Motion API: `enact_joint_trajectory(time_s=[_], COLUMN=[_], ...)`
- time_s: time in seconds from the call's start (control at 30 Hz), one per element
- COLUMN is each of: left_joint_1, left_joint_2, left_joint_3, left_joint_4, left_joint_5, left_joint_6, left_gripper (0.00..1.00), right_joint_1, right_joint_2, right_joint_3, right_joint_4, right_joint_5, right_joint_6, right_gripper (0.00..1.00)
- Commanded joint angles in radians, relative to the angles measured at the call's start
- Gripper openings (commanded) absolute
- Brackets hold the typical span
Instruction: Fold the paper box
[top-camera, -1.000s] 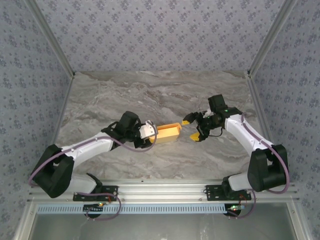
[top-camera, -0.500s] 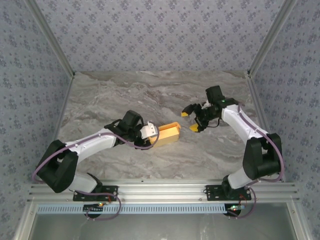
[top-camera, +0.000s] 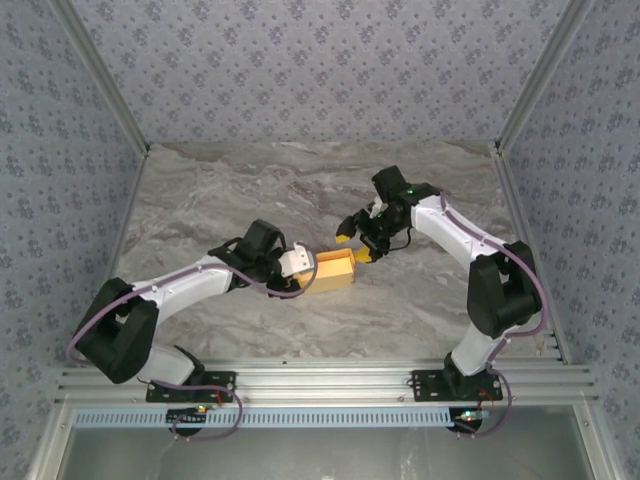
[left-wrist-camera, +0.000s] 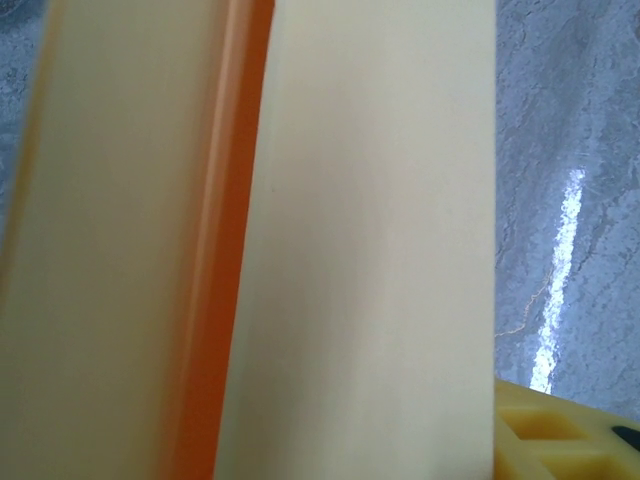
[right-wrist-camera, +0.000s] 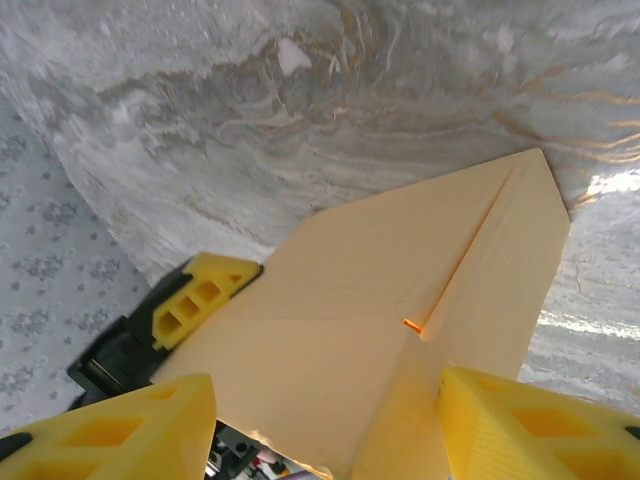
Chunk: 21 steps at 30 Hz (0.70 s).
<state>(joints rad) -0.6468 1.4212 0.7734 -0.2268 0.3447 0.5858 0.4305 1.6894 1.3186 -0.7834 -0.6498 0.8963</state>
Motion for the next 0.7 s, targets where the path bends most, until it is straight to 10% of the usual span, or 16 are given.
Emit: enact_joint_trajectory(time_s=[0.0, 0.67], left_joint_1=[0.006, 0.006], left_joint_2=[0.005, 0.002], left_joint_3=[0.023, 0.031], left_joint_4=[-0.009, -0.002], left_joint_5=[0.017, 0.025], left_joint_6=[0.012, 0.023], left_gripper=[0.55, 0.52], right_joint_1=[0.008, 0.044], right_joint_2=[-0.031, -0.022], right_joint_3=[0.006, 0.005], right_joint_4=[-0.052, -0.048], right_joint_5=[-0.009, -0.009], right_joint_6=[-0.006, 0.030], right_gripper=[0.58, 0.47])
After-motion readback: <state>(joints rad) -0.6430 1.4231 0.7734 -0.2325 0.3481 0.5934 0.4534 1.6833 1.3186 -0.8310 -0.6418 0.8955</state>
